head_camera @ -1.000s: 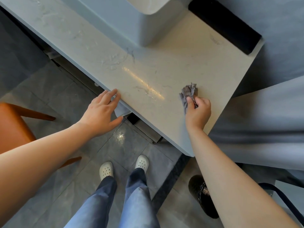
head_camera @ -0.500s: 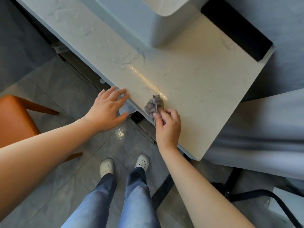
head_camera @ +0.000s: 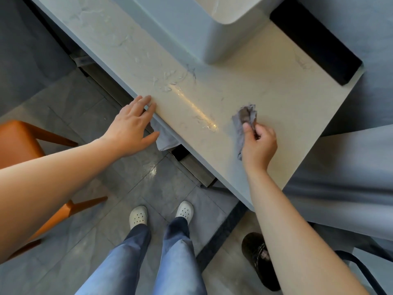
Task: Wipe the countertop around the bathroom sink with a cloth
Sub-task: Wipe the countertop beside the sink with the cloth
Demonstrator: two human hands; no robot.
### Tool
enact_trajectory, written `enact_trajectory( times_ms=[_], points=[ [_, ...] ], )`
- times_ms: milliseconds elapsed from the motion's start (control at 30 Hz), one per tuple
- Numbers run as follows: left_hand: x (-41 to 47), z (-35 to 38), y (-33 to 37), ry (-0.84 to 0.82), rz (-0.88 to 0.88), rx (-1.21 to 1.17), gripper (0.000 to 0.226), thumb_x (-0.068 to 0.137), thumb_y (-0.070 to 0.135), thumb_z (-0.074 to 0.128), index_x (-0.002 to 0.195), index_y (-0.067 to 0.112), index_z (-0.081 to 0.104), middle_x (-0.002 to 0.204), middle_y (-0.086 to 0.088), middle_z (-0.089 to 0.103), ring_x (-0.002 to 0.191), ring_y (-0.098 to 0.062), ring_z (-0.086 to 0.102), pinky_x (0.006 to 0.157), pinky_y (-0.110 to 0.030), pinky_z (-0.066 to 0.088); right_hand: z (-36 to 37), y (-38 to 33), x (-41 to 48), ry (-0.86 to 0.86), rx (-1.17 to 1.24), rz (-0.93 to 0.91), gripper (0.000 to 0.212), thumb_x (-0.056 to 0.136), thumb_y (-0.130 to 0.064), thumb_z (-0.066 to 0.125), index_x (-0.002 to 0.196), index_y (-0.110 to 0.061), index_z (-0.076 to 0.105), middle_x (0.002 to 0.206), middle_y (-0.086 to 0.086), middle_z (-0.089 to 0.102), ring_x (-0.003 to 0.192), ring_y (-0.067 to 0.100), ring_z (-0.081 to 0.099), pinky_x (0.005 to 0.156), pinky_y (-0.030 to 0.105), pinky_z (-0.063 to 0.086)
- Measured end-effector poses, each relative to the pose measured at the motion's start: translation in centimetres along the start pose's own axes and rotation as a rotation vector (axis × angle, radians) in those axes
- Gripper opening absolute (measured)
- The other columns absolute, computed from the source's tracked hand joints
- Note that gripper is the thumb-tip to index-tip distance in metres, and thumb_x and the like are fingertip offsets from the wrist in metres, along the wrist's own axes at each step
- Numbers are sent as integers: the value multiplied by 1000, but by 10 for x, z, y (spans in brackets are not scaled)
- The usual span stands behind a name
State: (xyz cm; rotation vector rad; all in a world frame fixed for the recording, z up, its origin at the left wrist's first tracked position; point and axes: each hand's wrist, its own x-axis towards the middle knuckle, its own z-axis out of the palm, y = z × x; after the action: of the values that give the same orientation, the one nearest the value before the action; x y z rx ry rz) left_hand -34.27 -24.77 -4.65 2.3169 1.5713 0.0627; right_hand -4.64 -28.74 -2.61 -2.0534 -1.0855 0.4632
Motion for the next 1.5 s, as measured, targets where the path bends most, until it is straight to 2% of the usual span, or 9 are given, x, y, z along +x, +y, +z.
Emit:
enact_trajectory(
  times_ms=[300, 533, 700, 800, 900, 1000, 1200, 1333, 1500],
  points=[
    [0, 1, -7, -20, 20, -2, 83, 84, 56, 40, 150, 10, 19, 157, -9, 13, 146, -26, 5, 117, -39, 12, 43, -1, 17, 68, -92, -57, 22, 87, -25, 65, 96, -6, 71, 100, 3, 59, 89, 25, 57, 67, 23, 37],
    [-2, 2, -6, -33, 25, -17, 84, 88, 51, 51, 151, 12, 12, 159, -8, 7, 146, -25, -1, 116, -36, 8, 60, -13, -8, -17, -68, -146, 20, 85, -24, 67, 93, -6, 71, 96, 4, 60, 87, 25, 56, 68, 33, 48],
    [1, -9, -12, -42, 57, 5, 82, 86, 58, 40, 150, 13, 17, 158, -8, 12, 146, -24, 3, 114, -33, 5, 60, -25, -59, -155, -50, -228, 17, 84, -18, 68, 97, -7, 73, 94, 1, 58, 87, 20, 53, 68, 22, 38],
    [2, -14, -15, -55, 68, 5, 80, 84, 58, 35, 150, 16, 19, 157, -7, 15, 146, -23, 6, 116, -34, 7, 57, -30, -83, -296, -37, -243, 17, 85, -20, 68, 99, -10, 73, 93, -2, 56, 84, 15, 54, 68, 19, 42],
    [3, -16, -16, -72, 78, 3, 81, 81, 59, 33, 150, 17, 21, 157, -6, 17, 145, -24, 8, 116, -35, 9, 46, -40, -88, -445, 69, -102, 6, 84, -17, 69, 78, -14, 69, 86, -5, 55, 76, 7, 54, 64, 4, 37],
    [4, -19, -16, -62, 76, -1, 81, 80, 58, 36, 149, 16, 24, 154, -5, 21, 143, -25, 11, 116, -36, 13, 30, -46, -74, -362, 72, -128, 6, 83, -16, 70, 78, -13, 70, 88, -3, 57, 76, 1, 53, 65, 4, 38],
    [4, -17, -17, -66, 91, 20, 82, 81, 59, 36, 149, 16, 23, 154, -5, 20, 143, -25, 11, 116, -39, 14, 40, -31, -5, 10, -79, -38, 20, 88, -23, 64, 84, -4, 65, 94, 1, 53, 79, 15, 50, 63, 19, 37],
    [4, -14, -20, -68, 90, 15, 83, 81, 60, 38, 149, 15, 22, 155, -6, 19, 144, -26, 9, 115, -41, 15, 70, -27, 4, 76, -112, -16, 22, 89, -25, 63, 92, -3, 69, 100, 5, 57, 85, 20, 53, 64, 17, 29],
    [7, -17, -23, -19, 102, -31, 78, 82, 61, 35, 145, 15, 34, 149, -5, 30, 140, -26, 20, 114, -41, 20, 98, -43, 12, 56, -103, -99, 24, 88, -25, 63, 97, -5, 71, 101, 8, 60, 92, 25, 55, 70, 23, 35]
  ],
)
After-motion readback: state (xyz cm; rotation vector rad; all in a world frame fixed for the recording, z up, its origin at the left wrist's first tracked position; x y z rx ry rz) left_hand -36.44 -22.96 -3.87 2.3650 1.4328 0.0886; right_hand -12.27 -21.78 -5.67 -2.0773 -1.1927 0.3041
